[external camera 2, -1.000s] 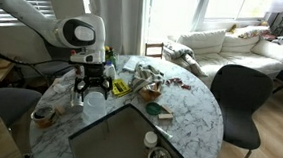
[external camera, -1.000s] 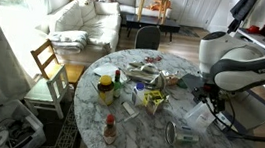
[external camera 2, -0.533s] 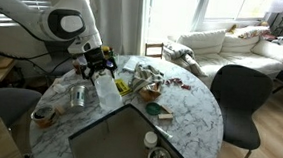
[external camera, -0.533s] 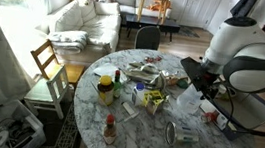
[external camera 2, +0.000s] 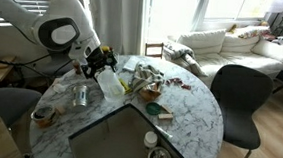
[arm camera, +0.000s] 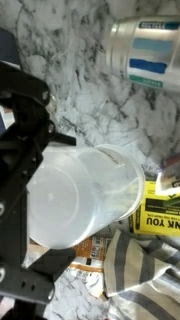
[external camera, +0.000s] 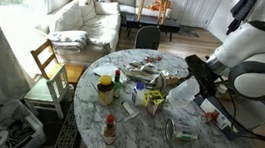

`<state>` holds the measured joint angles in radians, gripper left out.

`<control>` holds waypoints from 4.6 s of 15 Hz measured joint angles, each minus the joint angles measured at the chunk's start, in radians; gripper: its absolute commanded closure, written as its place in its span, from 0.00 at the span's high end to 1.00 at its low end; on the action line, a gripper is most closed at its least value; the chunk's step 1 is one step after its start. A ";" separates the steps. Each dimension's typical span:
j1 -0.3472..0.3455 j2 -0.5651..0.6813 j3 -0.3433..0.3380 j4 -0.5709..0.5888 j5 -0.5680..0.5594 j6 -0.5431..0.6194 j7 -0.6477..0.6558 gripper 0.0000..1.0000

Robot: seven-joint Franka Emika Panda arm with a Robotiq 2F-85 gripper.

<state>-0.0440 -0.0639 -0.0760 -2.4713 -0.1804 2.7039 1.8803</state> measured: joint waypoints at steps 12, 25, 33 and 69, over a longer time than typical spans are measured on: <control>-0.018 -0.007 0.020 -0.074 0.057 -0.050 -0.272 1.00; -0.020 -0.003 0.039 -0.146 0.037 0.070 -0.316 1.00; 0.199 -0.084 -0.121 -0.136 0.463 0.070 -0.639 1.00; 0.002 0.176 -0.147 0.078 1.003 -0.368 -0.981 0.71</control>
<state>-0.0419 0.1118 -0.2235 -2.3931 0.8222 2.3360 0.8991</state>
